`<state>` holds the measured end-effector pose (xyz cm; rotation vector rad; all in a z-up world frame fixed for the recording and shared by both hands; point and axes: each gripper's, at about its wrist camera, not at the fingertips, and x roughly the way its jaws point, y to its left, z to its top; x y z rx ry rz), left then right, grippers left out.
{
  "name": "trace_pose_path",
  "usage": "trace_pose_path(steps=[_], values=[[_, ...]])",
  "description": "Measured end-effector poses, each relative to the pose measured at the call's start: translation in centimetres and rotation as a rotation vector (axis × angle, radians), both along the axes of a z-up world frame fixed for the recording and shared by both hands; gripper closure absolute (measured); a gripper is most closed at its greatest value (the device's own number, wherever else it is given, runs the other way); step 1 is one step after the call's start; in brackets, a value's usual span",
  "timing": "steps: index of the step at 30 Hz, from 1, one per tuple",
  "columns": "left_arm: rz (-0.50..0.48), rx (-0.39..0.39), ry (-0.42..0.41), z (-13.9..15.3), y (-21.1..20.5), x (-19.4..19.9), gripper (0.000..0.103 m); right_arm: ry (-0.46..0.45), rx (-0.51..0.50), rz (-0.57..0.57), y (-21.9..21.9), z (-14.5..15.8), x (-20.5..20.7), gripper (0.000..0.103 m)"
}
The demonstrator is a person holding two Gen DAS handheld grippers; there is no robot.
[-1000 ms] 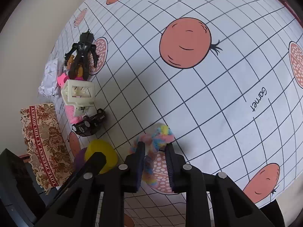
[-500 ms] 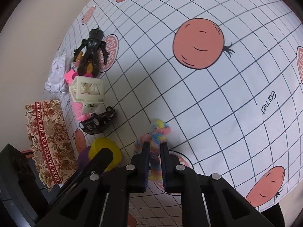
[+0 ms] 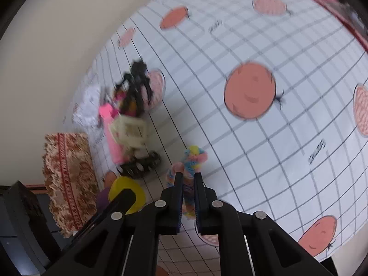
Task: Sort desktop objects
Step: 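Lift the ball toy and rainbow ring and carry both over the box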
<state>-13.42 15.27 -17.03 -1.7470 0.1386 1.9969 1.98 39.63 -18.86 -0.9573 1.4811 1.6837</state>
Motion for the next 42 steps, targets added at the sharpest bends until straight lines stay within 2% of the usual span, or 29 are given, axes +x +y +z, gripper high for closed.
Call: trace_pose_path(steps=[5,6,9,18,29,35,42], values=[[0.033,0.05,0.061,1.9,-0.8,-0.3,0.029,0.015,0.139,-0.025,0.6,3.2,0.4,0.093],[0.04,0.059,0.076,1.8,0.5,-0.7,0.029,0.021,0.174,-0.032,0.5,3.9,0.1,0.093],[0.058,0.079,0.127,3.0,0.1,-0.9,0.029,0.038,0.243,-0.049,0.2,5.3,-0.4,0.093],[0.118,0.155,0.23,5.3,0.1,-2.1,0.029,0.064,0.414,-0.089,0.1,9.4,-0.2,0.093],[0.206,0.213,0.318,8.8,-3.6,-2.7,0.029,0.125,0.427,-0.136,0.5,10.4,-0.4,0.093],[0.247,0.22,0.341,9.5,-5.1,-3.1,0.029,0.154,0.463,-0.118,-0.2,11.4,-1.7,0.093],[0.293,0.217,0.371,10.2,-7.0,-3.6,0.029,0.211,0.481,-0.042,-1.5,12.1,-4.7,0.093]])
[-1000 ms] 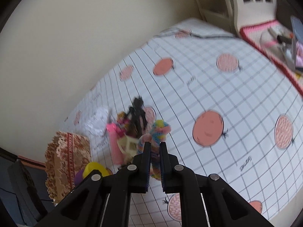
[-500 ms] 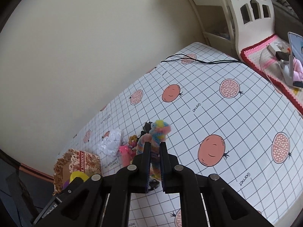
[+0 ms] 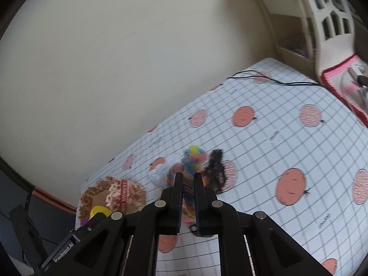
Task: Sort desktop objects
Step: 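Lift the ball toy and rainbow ring and carry both over the box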
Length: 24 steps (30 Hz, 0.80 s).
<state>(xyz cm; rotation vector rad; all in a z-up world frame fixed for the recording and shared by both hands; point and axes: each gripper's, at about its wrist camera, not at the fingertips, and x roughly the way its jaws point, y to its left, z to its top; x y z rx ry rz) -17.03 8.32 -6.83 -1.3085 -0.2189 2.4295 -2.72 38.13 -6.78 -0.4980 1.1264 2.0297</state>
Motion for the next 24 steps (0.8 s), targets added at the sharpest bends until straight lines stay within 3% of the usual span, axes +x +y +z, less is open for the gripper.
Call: trace_pose_path(steps=[9,24], values=[[0.081,0.002,0.022,-0.5,-3.7,-0.3,0.029,0.071,0.01,0.105,-2.1,0.6,-4.0,0.093],[0.267,0.026,0.033,0.1,-11.3,-1.7,0.029,0.116,0.02,0.221,-5.4,0.9,-9.6,0.093]])
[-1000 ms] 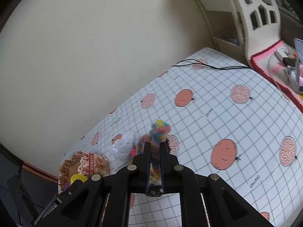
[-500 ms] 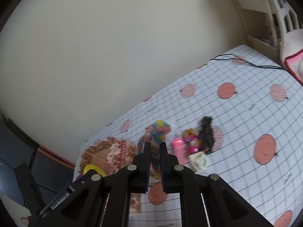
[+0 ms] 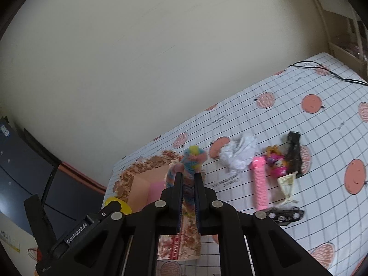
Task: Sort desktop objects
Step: 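Lift the ball toy and rainbow ring and carry both over the box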
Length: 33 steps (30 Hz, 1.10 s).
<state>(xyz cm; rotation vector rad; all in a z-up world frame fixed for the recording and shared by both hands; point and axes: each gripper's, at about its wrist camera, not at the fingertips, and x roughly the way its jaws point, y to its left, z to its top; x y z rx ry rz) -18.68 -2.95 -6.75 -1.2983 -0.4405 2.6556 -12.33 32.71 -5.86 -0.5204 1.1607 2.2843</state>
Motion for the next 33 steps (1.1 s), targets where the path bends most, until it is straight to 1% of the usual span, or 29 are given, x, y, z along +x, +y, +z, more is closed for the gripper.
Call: trace_pose_path(steps=[8,19,24,33], values=[[0.117,0.006,-0.001,0.0,-3.8,-0.4,0.029,0.005,0.011,0.095,-2.3,-0.1,-3.2,0.093],[0.213,0.011,-0.005,-0.2,-7.2,-0.5,0.029,-0.01,0.038,0.202,-5.1,-0.4,-6.7,0.093],[0.243,0.011,-0.015,-0.3,-8.4,-0.4,0.029,-0.027,0.045,0.233,-5.9,-0.8,-7.9,0.093],[0.253,0.019,-0.034,-0.9,-9.4,-0.8,0.029,-0.06,0.048,0.263,-6.8,-1.3,-9.3,0.091]])
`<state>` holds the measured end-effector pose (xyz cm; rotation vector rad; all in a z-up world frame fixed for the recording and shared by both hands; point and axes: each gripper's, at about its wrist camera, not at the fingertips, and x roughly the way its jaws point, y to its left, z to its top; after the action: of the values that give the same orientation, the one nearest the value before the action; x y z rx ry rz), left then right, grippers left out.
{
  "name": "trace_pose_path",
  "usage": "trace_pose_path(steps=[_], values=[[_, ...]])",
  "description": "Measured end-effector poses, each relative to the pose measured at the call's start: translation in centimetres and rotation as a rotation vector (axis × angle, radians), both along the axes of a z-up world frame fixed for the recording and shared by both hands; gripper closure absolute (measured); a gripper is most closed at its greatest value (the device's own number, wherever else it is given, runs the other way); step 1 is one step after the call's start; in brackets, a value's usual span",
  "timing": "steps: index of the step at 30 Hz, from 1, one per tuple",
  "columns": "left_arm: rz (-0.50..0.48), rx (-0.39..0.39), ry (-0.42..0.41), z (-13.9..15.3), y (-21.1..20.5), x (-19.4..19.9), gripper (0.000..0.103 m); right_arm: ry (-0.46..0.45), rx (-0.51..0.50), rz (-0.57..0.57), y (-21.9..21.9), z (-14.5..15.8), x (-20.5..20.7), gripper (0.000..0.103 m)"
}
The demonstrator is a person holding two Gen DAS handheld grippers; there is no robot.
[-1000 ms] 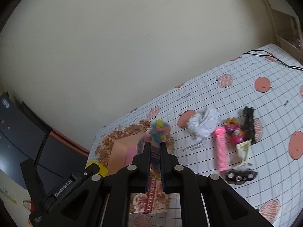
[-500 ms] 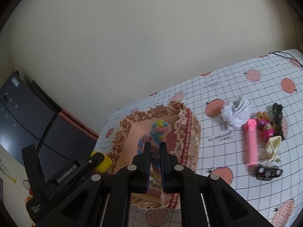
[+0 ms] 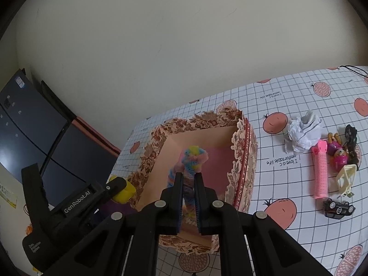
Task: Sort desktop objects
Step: 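Lift the ball toy and rainbow ring and carry both over the box, then open both tools to drop the ball toy and ring into the box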
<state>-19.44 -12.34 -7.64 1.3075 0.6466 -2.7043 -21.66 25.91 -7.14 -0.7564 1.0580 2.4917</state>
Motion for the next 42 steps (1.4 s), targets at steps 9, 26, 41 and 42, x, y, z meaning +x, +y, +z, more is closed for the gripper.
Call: trace_pose_path(steps=[9,26,41,42], values=[[-0.006,0.008,-0.032,-0.6,-0.1,-0.2,0.029,-0.04,-0.002,0.011,-0.2,-0.9,-0.7,0.09],[-0.035,0.004,-0.042,-0.7,0.1,-0.4,0.027,-0.084,-0.013,-0.011,0.1,-1.5,-0.8,0.076],[-0.037,-0.022,-0.066,-1.0,0.2,-0.5,0.01,-0.119,-0.019,-0.056,0.3,-1.9,-0.7,0.052],[-0.036,-0.022,-0.065,-1.0,0.2,-0.5,0.01,-0.121,-0.019,-0.06,0.3,-1.9,-0.6,0.049]])
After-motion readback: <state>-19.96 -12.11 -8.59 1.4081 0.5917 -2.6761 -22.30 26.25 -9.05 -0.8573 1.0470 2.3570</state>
